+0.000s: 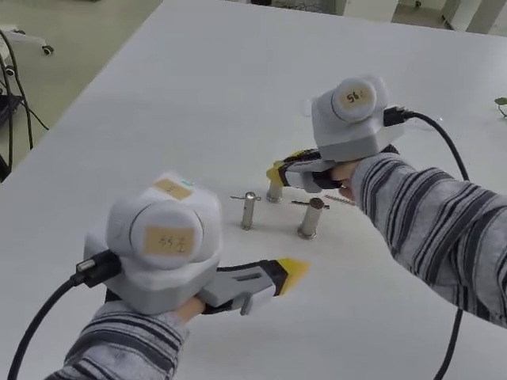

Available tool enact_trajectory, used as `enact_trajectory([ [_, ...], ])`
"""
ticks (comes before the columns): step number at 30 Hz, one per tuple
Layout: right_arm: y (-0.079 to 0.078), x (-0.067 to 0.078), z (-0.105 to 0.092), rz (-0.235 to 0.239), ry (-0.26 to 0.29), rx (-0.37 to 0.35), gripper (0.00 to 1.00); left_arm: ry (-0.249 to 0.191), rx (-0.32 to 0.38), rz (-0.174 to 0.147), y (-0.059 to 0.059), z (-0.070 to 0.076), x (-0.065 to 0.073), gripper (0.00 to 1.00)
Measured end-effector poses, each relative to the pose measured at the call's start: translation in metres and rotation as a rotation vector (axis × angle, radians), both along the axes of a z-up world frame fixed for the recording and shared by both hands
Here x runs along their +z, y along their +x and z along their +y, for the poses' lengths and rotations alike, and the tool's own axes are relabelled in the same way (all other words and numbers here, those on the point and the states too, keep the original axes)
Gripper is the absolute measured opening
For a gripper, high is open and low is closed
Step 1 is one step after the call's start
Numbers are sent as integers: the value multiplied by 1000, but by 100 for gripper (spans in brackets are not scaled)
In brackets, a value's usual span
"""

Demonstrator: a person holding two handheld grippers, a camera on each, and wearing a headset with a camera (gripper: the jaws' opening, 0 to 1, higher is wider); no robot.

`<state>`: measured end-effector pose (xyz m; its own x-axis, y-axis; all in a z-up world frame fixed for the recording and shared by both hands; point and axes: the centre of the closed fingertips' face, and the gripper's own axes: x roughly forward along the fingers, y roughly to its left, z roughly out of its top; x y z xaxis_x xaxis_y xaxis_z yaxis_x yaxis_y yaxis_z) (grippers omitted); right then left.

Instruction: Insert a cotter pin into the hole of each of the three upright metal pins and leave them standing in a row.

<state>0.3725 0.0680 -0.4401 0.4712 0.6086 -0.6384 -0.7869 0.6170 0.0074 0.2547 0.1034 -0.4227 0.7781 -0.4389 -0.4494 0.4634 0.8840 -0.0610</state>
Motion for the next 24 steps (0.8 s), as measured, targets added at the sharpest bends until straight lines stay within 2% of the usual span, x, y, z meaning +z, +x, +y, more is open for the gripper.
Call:
enact_trajectory([
  [6, -1, 0, -32, -2, -18, -39, 8, 12, -25, -4, -2, -6, 0, 96],
  [17, -15, -2, -87, 5, -60, -83, 8, 20, -40, -4, -3, -10, -1, 96],
  [21, -25, -1, -98, 8, -61, -83, 8, 22, -44, -3, -4, -10, -2, 96],
  [24, -25, -1, -108, 11, -63, -80, 8, 21, -46, -2, -4, -10, -2, 96],
])
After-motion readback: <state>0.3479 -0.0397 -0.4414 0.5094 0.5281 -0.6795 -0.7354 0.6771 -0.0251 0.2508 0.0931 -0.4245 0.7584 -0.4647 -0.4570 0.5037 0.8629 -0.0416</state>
